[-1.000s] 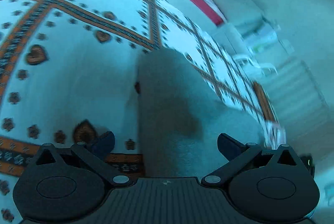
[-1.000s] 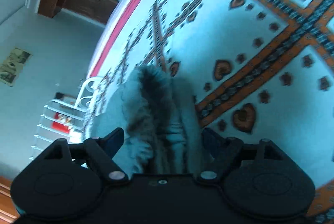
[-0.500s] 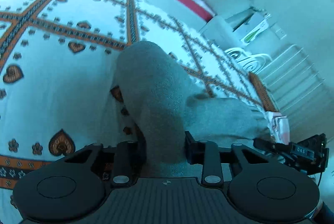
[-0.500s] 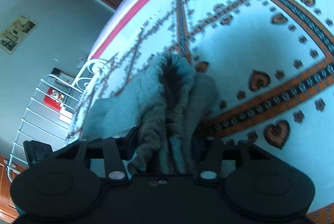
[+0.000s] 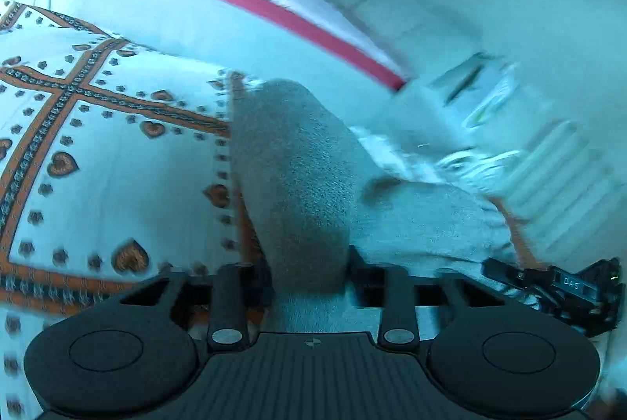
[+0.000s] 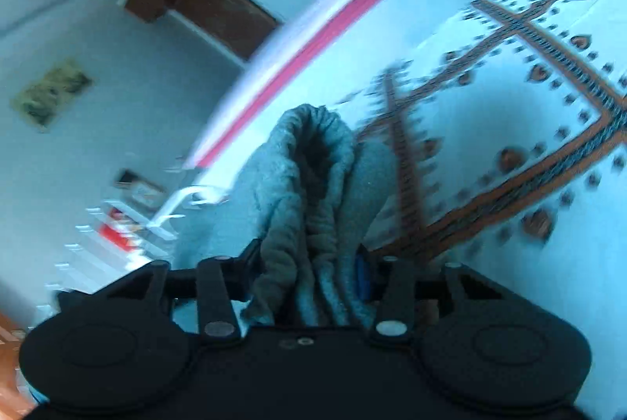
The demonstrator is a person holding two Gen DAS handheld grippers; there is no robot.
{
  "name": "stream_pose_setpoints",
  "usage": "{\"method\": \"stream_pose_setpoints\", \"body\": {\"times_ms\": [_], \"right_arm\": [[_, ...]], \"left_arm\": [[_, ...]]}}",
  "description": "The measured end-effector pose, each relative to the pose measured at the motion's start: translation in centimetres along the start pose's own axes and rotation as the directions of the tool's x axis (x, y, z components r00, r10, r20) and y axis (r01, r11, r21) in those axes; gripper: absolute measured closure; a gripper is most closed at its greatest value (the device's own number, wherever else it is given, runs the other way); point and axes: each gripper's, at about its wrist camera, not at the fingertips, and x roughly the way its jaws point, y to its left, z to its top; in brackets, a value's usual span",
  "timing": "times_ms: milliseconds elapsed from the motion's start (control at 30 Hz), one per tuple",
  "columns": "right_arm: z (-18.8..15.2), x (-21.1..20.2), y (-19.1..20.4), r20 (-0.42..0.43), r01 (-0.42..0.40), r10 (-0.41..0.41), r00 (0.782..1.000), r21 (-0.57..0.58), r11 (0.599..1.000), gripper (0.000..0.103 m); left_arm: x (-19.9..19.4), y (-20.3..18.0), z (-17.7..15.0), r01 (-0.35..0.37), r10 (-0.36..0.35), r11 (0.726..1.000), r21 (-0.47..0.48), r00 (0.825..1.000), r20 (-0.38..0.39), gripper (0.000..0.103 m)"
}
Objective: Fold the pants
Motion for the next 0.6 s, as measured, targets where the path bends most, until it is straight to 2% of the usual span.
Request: {"method": "stream_pose_setpoints", "body": {"times_ms": [33,67,167,233,300,333,367,400,433,500,533,600], "right_arm": [[0.3,0.9,-1.5,-0.010,0.086,-0.086,0.996,0.037,0.996,0.038],[0.3,1.3,-2.9,-0.012,0.202,-0.201,0.979,0.067,0.977,0.037],[-0.3,-1.2,-3.7,0.078,0.205,-0.212,0.974,0.089,0.975,0.038],[-1.3,-2.6,-1.9,0.125,0.196,-0.191,0.974,-0.028,0.980,0.040],[-2.4,-2.8,-0.6,0.121,0.181,-0.166,0.979,-0.122,0.976,0.038],[-2.8,-2.5,-0.3,0.102,0.163,-0.149,0.984,-0.150,0.975,0.036],[-3.3,-1.8,-0.3,0.071,0.185,-0.175,0.982,-0.172,0.968,0.031],[-3.6,-0.7,-0.8,0.021,0.257,-0.257,0.966,-0.176,0.950,0.025],[-3.7,-0.6,-1.5,-0.001,0.268,-0.271,0.962,-0.146,0.952,0.023],[-3.5,-2.8,-1.1,0.059,0.254,-0.250,0.966,-0.083,0.963,0.021],[-3.6,-4.1,-0.3,0.096,0.270,-0.261,0.960,-0.095,0.958,0.019],[-4.1,-6.6,1.4,0.169,0.278,-0.251,0.953,-0.159,0.947,0.006]], "left_arm": [[0.7,0.0,-0.3,-0.106,0.106,0.994,0.019,0.994,-0.005,0.015],[0.9,0.1,-1.0,-0.200,0.200,0.979,0.042,0.980,-0.003,0.014],[-1.0,0.5,-3.3,-0.212,0.211,0.977,0.034,0.977,0.028,0.014],[-2.0,0.6,-4.6,-0.213,0.211,0.977,0.028,0.976,0.060,0.014],[-2.3,0.3,-5.8,-0.224,0.220,0.974,0.039,0.972,0.078,0.011],[-1.8,0.3,-6.3,-0.232,0.229,0.971,0.054,0.971,0.064,0.005],[-1.4,0.2,-7.0,-0.261,0.257,0.961,0.091,0.965,0.057,0.003],[-1.6,0.3,-7.4,-0.279,0.273,0.954,0.112,0.960,0.069,0.002],[-2.1,-0.1,-7.3,-0.290,0.284,0.951,0.106,0.956,0.070,0.002],[-4.4,-1.1,-7.1,-0.296,0.288,0.951,0.092,0.954,0.088,0.002],[-5.8,-1.6,-7.4,-0.296,0.284,0.949,0.105,0.952,0.113,0.002],[-8.2,-3.0,-7.9,-0.324,0.303,0.936,0.141,0.941,0.150,0.000]]}}
